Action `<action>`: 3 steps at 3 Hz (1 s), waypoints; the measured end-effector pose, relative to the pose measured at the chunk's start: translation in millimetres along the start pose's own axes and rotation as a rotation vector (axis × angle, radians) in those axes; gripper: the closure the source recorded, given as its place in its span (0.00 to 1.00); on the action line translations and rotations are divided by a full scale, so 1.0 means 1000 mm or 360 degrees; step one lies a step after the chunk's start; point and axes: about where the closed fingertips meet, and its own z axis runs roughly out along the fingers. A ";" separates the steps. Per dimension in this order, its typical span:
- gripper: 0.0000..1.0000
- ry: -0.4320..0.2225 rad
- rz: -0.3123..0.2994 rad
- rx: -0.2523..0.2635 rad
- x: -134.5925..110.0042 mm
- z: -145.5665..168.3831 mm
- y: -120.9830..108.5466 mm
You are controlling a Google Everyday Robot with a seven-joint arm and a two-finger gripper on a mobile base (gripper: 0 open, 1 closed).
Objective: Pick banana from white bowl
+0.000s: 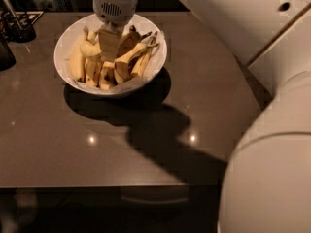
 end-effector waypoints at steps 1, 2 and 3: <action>1.00 -0.0116 -0.0088 0.0074 -0.005 -0.039 0.020; 1.00 -0.0227 -0.0160 0.0075 -0.006 -0.060 0.036; 1.00 -0.0219 -0.0180 0.0097 -0.005 -0.064 0.040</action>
Offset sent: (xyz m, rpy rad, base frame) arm -0.0734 -0.0127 0.0725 0.1751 -0.1022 0.1707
